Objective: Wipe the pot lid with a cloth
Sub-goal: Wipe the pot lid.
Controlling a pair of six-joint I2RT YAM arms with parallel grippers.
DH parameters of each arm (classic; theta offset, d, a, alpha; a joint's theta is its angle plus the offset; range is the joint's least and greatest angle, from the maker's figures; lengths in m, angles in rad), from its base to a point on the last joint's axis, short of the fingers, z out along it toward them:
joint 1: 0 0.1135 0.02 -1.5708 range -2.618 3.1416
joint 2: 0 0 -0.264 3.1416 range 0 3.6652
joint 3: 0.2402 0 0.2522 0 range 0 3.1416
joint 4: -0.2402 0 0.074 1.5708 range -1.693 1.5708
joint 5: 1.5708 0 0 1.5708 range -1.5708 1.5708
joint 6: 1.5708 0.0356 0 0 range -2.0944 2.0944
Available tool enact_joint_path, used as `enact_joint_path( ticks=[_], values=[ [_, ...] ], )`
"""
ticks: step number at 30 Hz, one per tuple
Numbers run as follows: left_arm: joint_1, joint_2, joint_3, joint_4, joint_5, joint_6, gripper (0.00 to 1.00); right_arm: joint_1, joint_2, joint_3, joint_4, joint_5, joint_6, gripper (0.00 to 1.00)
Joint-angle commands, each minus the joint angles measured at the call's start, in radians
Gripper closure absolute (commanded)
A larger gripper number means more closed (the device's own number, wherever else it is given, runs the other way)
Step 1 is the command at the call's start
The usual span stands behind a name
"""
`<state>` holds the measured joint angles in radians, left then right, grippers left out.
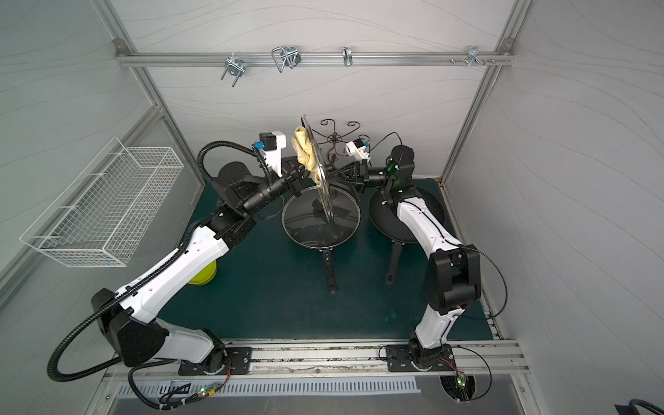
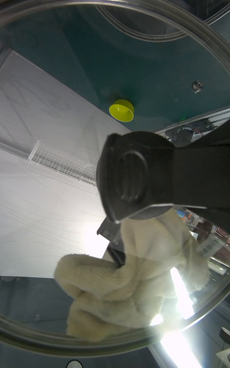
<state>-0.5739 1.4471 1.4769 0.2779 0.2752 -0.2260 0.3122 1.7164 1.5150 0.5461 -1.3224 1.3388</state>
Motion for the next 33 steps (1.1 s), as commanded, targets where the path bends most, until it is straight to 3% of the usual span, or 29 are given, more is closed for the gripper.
enact_joint_path(
  ticks=[1, 11, 24, 33],
  values=[
    [0.043, 0.04, 0.09, 0.039, -0.049, -0.088, 1.0, 0.022, -0.092, 0.018, 0.126, -0.028, -0.035, 1.0],
    [0.132, 0.162, 0.137, -0.02, -0.039, -0.157, 1.0, 0.039, -0.107, 0.041, 0.104, -0.052, -0.057, 1.0],
    [0.131, 0.161, -0.082, -0.012, 0.044, -0.205, 1.0, 0.037, -0.094, 0.051, 0.093, -0.032, -0.064, 1.0],
    [0.045, 0.065, -0.223, -0.03, 0.113, -0.046, 1.0, 0.018, -0.077, 0.042, 0.082, 0.006, -0.06, 1.0]
  ],
)
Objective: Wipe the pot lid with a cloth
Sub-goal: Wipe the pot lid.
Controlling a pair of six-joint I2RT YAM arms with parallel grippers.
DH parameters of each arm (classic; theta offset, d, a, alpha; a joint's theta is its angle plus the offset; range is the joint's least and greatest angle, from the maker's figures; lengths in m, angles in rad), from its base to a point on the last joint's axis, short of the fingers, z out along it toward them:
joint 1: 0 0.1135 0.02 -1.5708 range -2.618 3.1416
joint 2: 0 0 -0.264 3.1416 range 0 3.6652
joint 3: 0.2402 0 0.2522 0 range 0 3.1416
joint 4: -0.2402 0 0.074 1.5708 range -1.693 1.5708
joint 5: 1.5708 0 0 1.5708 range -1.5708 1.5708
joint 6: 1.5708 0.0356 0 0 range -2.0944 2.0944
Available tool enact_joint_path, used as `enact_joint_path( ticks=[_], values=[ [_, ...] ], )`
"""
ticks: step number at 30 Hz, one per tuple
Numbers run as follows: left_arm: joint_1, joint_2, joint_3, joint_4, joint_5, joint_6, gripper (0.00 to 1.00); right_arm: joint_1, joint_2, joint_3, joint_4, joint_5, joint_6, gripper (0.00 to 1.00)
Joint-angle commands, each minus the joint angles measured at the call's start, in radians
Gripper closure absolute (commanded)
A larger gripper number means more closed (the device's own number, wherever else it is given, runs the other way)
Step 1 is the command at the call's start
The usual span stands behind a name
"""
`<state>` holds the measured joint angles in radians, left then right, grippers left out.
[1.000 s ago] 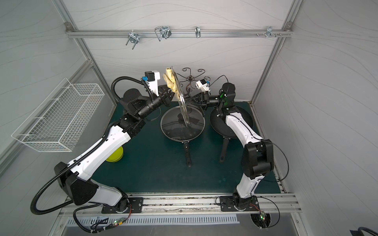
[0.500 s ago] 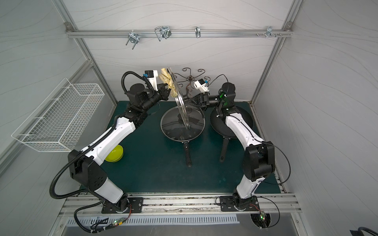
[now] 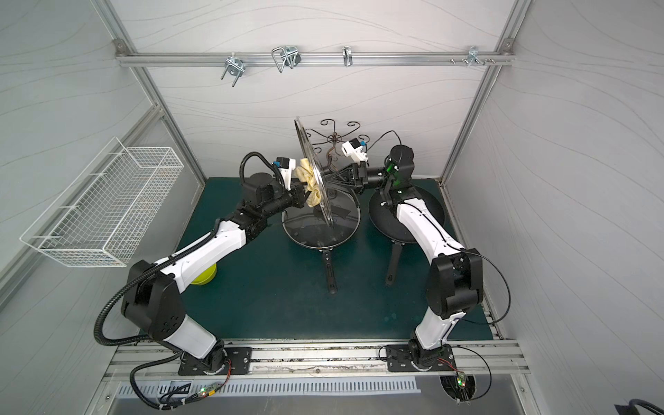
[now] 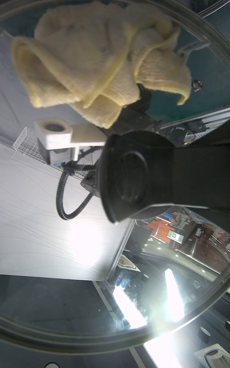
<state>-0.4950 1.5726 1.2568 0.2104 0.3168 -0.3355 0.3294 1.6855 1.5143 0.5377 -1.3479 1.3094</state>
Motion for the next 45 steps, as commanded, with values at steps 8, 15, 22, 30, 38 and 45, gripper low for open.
enact_joint_path(
  ticks=[8, 15, 22, 30, 38, 45],
  values=[
    [-0.11, -0.114, -0.023, -0.013, 0.19, 0.179, 1.0, -0.001, -0.038, 0.029, 0.09, 0.042, -0.029, 1.0],
    [-0.144, -0.169, -0.024, -0.027, 0.297, 0.189, 1.0, -0.001, -0.014, 0.033, 0.077, 0.059, -0.029, 1.0],
    [-0.149, -0.222, 0.032, -0.077, 0.315, 0.228, 1.0, -0.003, -0.002, 0.025, 0.055, 0.066, -0.035, 1.0],
    [-0.149, -0.243, 0.096, -0.017, 0.261, 0.216, 1.0, -0.001, -0.009, 0.018, 0.05, 0.065, -0.039, 1.0],
    [-0.149, -0.225, 0.154, 0.047, 0.076, 0.236, 1.0, 0.006, -0.029, 0.008, 0.057, 0.046, -0.043, 1.0],
    [-0.139, -0.175, 0.215, 0.072, -0.107, 0.28, 1.0, 0.016, -0.053, -0.013, 0.054, 0.036, -0.052, 1.0]
  ],
)
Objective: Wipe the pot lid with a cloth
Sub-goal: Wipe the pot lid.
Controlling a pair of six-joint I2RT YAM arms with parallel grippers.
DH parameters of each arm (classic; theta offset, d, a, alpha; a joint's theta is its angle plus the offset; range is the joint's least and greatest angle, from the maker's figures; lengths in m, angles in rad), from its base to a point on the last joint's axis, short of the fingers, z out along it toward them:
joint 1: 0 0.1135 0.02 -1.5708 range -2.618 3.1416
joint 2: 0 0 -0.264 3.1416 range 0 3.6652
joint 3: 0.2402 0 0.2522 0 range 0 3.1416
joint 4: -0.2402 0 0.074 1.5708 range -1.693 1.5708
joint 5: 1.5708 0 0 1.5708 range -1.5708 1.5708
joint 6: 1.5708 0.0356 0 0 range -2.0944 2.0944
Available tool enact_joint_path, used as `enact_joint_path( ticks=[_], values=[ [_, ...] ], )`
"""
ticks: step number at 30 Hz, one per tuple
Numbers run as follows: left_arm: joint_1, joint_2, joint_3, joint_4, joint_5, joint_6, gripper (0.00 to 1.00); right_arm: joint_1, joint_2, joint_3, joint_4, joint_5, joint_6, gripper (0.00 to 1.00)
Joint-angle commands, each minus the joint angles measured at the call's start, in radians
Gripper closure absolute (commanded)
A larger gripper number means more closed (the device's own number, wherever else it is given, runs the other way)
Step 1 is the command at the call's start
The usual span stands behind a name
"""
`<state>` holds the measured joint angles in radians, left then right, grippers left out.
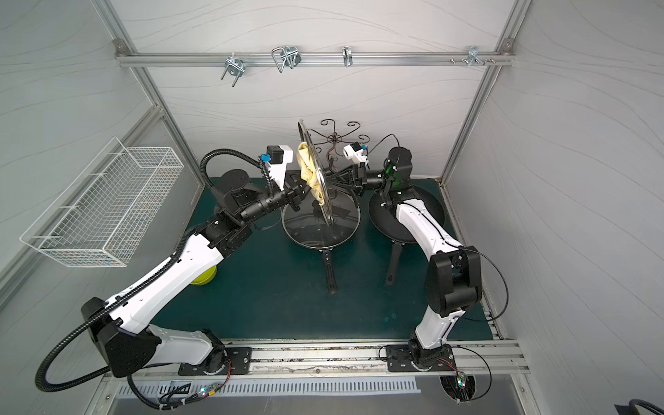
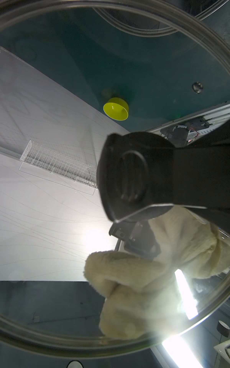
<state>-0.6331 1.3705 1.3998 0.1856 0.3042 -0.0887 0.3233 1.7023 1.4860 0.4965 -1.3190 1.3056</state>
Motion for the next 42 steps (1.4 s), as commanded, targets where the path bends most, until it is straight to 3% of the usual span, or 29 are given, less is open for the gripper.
enact_joint_path(
  ticks=[1, 8, 14, 20, 25, 32, 37, 42],
  values=[
    [0.004, 0.035, 0.083, 0.097, -0.104, 0.021, 1.0, 0.023, -0.072, 0.014, 0.093, 0.006, -0.052, 1.0],
    [0.055, 0.098, 0.146, -0.006, -0.159, -0.11, 1.0, 0.023, -0.08, 0.025, 0.089, -0.003, -0.062, 1.0],
    [0.069, 0.086, 0.114, -0.045, -0.173, -0.162, 1.0, 0.021, -0.087, 0.034, 0.084, -0.009, -0.071, 1.0],
    [0.086, -0.008, -0.004, -0.075, -0.231, -0.187, 1.0, -0.025, -0.103, 0.018, 0.037, 0.07, -0.102, 1.0],
    [0.099, -0.127, -0.095, -0.174, -0.311, -0.189, 1.0, -0.083, -0.142, 0.012, -0.187, 0.172, -0.279, 1.0],
    [0.099, -0.239, -0.104, -0.337, -0.32, -0.014, 1.0, -0.117, -0.177, 0.019, -0.436, 0.294, -0.477, 1.0],
    [0.09, -0.24, 0.002, -0.466, -0.284, 0.118, 1.0, -0.118, -0.204, 0.047, -0.66, 0.416, -0.674, 1.0],
    [0.026, -0.192, 0.111, -0.574, -0.293, 0.265, 1.0, -0.119, -0.208, 0.049, -0.72, 0.417, -0.73, 1.0]
  ],
)
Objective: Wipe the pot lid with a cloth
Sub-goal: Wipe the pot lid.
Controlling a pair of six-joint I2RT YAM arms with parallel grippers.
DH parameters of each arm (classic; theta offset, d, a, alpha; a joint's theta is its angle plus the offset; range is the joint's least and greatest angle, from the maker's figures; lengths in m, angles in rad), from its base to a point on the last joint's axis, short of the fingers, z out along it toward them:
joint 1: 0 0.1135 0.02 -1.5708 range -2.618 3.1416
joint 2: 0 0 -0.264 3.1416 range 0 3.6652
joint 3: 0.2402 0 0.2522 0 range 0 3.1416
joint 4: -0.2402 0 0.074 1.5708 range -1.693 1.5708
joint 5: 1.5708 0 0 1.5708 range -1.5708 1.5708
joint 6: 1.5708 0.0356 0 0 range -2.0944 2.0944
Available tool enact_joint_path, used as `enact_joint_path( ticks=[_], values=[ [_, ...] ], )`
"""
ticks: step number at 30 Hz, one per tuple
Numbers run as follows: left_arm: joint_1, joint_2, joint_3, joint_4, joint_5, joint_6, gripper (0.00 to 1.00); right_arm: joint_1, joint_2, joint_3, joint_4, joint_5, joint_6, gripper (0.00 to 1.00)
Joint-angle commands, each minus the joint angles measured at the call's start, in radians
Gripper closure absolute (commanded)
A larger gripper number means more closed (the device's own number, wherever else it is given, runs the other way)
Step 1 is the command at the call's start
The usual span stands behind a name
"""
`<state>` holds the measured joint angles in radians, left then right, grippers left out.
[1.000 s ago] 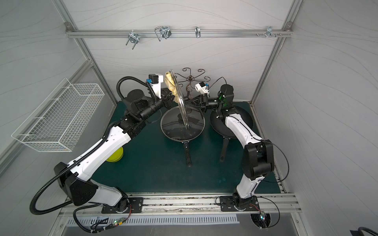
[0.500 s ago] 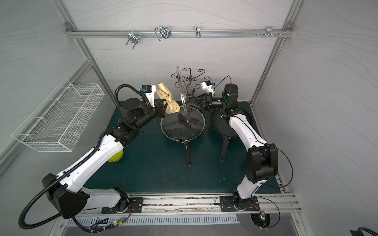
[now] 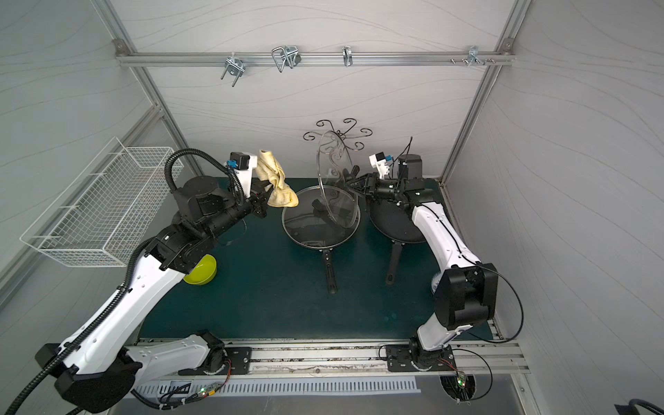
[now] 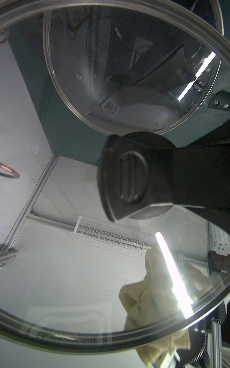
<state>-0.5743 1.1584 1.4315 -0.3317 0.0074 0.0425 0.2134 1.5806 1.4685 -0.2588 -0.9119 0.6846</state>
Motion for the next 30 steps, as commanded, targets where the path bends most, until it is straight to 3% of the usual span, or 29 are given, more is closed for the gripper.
enact_joint_path(
  ticks=[1, 10, 20, 30],
  values=[
    [-0.047, 0.032, 0.099, -0.073, 0.007, 0.155, 1.0, -0.009, -0.092, 0.067, 0.022, 0.007, -0.117, 1.0],
    [-0.146, 0.15, 0.25, -0.179, 0.051, 0.247, 1.0, 0.001, -0.163, 0.047, -0.241, 0.176, -0.311, 1.0],
    [-0.211, 0.26, 0.329, -0.282, 0.072, 0.306, 1.0, 0.038, -0.263, -0.022, -0.377, 0.368, -0.422, 1.0],
    [-0.229, 0.384, 0.406, -0.443, 0.012, 0.258, 1.0, 0.152, -0.291, -0.028, -0.452, 0.753, -0.568, 1.0]
  ],
)
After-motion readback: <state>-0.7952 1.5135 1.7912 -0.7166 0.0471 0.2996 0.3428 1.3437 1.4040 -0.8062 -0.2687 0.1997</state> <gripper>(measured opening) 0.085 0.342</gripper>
